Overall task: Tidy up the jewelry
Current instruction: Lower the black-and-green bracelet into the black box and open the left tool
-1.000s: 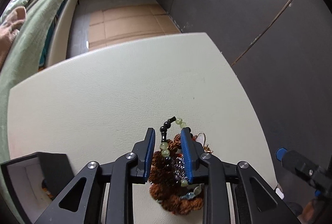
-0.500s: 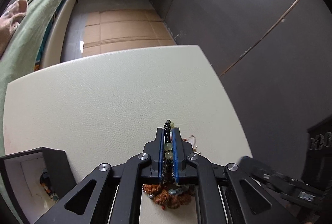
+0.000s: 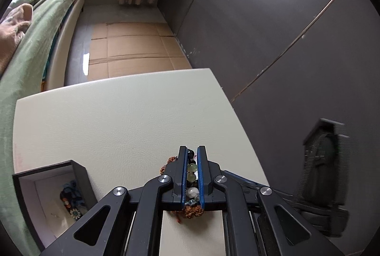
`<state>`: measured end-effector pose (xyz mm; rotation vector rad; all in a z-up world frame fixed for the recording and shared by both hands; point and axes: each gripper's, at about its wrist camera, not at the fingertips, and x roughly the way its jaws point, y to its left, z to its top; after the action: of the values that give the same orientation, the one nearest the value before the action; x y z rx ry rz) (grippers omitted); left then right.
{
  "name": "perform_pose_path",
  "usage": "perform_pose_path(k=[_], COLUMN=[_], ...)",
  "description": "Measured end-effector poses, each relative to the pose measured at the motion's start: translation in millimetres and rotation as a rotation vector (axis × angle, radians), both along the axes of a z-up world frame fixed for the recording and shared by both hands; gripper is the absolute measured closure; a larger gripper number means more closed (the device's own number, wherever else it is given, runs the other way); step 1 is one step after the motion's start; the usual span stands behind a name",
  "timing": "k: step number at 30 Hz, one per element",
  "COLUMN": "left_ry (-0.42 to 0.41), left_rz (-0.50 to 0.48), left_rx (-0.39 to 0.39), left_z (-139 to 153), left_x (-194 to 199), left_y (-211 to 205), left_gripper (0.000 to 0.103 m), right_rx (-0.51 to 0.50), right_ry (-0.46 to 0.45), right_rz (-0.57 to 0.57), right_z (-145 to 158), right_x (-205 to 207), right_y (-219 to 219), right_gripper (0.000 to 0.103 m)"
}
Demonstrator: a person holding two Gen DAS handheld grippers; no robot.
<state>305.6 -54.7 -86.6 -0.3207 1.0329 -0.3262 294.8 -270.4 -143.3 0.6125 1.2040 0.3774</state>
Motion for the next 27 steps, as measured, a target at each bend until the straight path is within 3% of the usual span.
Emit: perform_pose_path(k=[9,10,11,13,27], left_ry=[-0.045,-0.049,-0.054,-0.064,-0.093], left_rz=[0.020,0.022,0.025,0.031,0.116], left_rx=[-0.001,0.001,0.003,0.004,0.034], left_z=[24,27,30,35,50], left_x=[-14,-15,-18,-22,-68], left_y=[16,17,20,25,83], left_gripper=[0.095,0.095,0.095,0.095,0.095], right_rx=[-0.076,-0.087,-0.087,-0.070,-0.036], right_ry=[0.015,0.012,0.010,0.000,-0.147], right_rz=[0.005,0.002,0.002,0.001,0.097], right_z=[-6,-6,-6,-5,32], right_x=[10,10,11,10,-10], right_y=[14,14,14,14,29], right_gripper=[0.079,0.083,0.093,0.097,0.097])
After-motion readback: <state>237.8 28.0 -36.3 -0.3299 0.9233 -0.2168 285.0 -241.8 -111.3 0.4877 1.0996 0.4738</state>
